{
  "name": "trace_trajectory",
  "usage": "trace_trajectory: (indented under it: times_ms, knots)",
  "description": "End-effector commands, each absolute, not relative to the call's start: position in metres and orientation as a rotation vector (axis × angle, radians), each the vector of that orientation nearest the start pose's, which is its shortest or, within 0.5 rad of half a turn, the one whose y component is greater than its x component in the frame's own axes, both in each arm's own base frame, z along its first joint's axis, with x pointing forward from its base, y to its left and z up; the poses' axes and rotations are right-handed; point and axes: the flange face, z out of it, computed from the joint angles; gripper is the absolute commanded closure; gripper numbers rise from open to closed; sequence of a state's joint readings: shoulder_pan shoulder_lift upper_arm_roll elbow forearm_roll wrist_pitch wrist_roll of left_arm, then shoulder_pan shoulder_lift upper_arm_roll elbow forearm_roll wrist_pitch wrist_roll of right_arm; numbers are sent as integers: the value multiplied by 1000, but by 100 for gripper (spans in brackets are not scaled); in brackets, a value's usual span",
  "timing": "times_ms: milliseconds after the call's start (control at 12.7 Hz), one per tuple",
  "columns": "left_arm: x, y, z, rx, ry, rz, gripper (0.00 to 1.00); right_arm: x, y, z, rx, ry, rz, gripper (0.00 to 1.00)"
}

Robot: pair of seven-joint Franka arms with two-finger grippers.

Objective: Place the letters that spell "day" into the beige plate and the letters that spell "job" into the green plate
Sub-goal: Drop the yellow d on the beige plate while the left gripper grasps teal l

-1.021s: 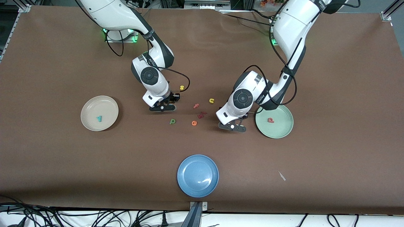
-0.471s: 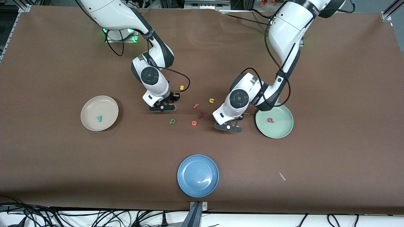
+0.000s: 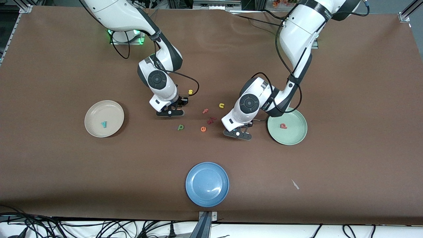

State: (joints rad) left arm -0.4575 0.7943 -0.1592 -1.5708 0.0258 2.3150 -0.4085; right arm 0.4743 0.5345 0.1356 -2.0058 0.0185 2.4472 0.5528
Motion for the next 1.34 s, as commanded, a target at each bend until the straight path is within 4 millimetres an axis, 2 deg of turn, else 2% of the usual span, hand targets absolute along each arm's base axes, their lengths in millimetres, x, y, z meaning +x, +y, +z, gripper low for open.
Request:
trace_trajectory:
  times_ms: [0, 79, 236, 314, 471, 628, 707, 864, 942, 1021, 1099, 1178, 1257]
  knots:
    - [581, -394, 166, -3186, 290, 90, 84, 525, 318, 225, -3166, -15, 222, 92]
    - [581, -394, 169, -3187, 296, 83, 90, 540, 292, 237, -3180, -36, 197, 92]
    - [588, -382, 180, -3177, 272, 99, 92, 568, 227, 249, -3209, -126, 169, 92]
    - [586, -380, 184, -3160, 273, 136, 95, 575, 201, 252, -3223, -166, 205, 92]
    - [588, -368, 217, -3127, 257, 187, 95, 584, 158, 257, -3246, -159, 256, 92]
    - [592, -347, 251, -3088, 220, 261, 94, 596, 102, 259, -3256, -280, 281, 92]
    - [596, -325, 265, -3063, 182, 322, 94, 599, 71, 259, -3255, -324, 297, 92]
    - [606, -286, 274, -3038, 215, 409, 94, 599, 30, 255, -3237, -350, 333, 91]
    - [614, -260, 270, -3043, 245, 433, 93, 597, 16, 251, -3214, -433, 361, 78]
    - [618, -242, 266, -3046, 281, 451, 93, 596, 7, 246, -3203, -465, 380, 39]
    - [622, -217, 256, -3046, 323, 493, 93, 596, 2, 243, -3197, -444, 385, 8]
    - [622, -200, 244, -3042, 341, 534, 93, 598, 5, 245, -3195, -434, 372, 0]
    - [625, -175, 231, -3049, 324, 563, 93, 603, 14, 252, -3181, -412, 344, 0]
